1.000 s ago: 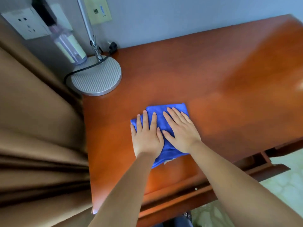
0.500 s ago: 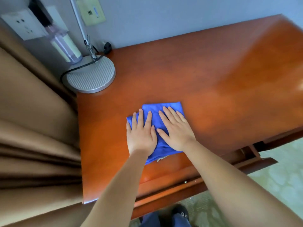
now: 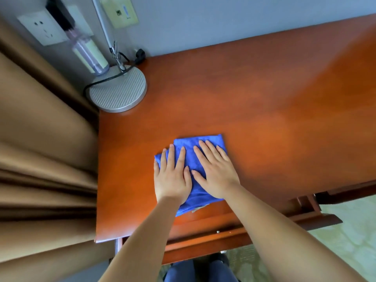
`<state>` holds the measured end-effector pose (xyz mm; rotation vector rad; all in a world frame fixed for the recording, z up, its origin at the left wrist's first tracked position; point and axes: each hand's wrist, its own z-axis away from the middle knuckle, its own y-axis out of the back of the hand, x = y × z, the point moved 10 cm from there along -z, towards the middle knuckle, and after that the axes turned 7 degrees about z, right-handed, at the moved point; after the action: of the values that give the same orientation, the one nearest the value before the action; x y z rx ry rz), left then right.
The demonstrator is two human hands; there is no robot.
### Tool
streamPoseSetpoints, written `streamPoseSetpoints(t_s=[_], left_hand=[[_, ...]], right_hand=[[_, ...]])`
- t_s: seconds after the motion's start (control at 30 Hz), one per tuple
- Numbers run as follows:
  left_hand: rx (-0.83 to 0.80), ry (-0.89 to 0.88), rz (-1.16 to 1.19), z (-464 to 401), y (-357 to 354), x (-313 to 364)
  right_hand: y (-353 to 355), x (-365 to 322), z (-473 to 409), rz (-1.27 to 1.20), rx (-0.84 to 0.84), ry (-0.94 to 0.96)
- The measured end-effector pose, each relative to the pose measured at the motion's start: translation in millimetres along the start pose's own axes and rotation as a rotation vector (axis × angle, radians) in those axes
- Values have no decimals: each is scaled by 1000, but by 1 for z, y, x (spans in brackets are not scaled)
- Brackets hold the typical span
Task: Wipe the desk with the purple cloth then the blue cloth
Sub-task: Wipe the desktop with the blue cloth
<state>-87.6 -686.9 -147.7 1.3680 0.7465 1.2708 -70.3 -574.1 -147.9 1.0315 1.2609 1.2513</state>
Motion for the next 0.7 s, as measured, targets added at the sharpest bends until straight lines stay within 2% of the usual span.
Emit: streamPoseSetpoints(t_s=[0.3,0.7], left_hand=[[71,91,26,-68,13,-7],[85,43,-17,-237,42,-15]], right_hand=[[8,18,-78,6,22,46],[30,63,-233,61,11,9]])
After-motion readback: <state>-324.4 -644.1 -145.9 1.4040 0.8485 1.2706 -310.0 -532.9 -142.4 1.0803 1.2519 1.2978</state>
